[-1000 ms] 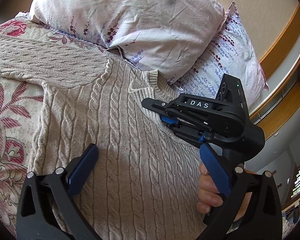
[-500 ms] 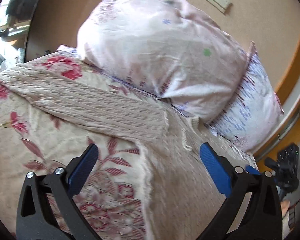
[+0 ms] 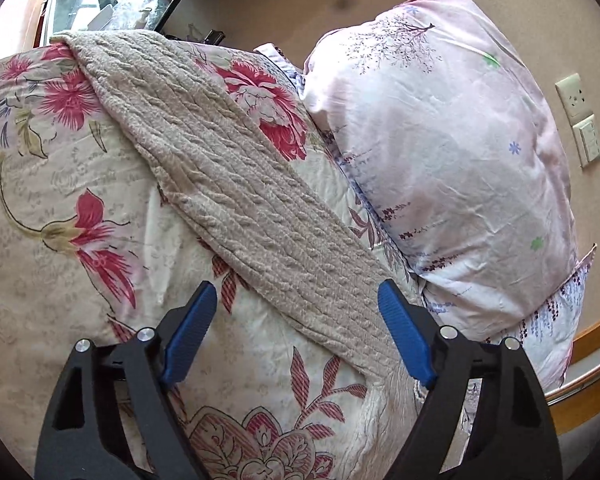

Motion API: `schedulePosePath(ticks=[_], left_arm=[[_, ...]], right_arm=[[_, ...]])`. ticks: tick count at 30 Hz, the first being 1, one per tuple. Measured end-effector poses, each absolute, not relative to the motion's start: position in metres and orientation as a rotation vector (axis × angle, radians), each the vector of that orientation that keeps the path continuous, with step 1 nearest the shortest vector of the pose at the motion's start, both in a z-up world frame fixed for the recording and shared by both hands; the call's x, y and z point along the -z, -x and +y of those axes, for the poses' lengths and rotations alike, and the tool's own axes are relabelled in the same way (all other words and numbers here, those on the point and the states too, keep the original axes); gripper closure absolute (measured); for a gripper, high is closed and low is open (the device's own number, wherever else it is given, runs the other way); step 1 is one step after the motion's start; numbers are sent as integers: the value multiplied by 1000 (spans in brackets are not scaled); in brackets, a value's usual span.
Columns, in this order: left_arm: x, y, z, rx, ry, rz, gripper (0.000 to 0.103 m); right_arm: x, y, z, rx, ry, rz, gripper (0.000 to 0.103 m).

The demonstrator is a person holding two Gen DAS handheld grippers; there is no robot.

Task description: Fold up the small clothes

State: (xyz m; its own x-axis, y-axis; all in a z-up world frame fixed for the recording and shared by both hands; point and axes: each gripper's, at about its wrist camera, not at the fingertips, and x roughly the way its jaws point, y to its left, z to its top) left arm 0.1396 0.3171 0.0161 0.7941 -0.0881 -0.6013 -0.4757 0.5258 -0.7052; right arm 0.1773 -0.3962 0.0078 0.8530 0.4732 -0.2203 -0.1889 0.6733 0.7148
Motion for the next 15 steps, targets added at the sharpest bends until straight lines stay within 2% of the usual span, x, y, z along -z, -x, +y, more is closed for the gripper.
schedulePosePath(ticks=[2,3,5,7,10,13,15], left_arm=[[-15,-143,324,-271,1036,626,24],[-14,-144,327,-285,1045,623,28],[-10,-145,335,-312,1074,613,41],[-3,-141,346,-342,1154,587,60],[8,-138,360,-362,1251,571,81],[9,-140,365,-368,1245,585,95],[2,-141,362,-350,1234,560,95]], right_arm=[[-6,-181,-393,-380,-738,441,1],[-5,-182,-393,-389,-734,446,1],[-4,-181,-389,-397,-720,458,1],[-4,-181,-385,-411,-712,464,1],[-3,-181,-383,-427,-707,468,1],[-2,-181,-381,-434,-706,470,1],[-3,-180,-379,-439,-701,472,1]])
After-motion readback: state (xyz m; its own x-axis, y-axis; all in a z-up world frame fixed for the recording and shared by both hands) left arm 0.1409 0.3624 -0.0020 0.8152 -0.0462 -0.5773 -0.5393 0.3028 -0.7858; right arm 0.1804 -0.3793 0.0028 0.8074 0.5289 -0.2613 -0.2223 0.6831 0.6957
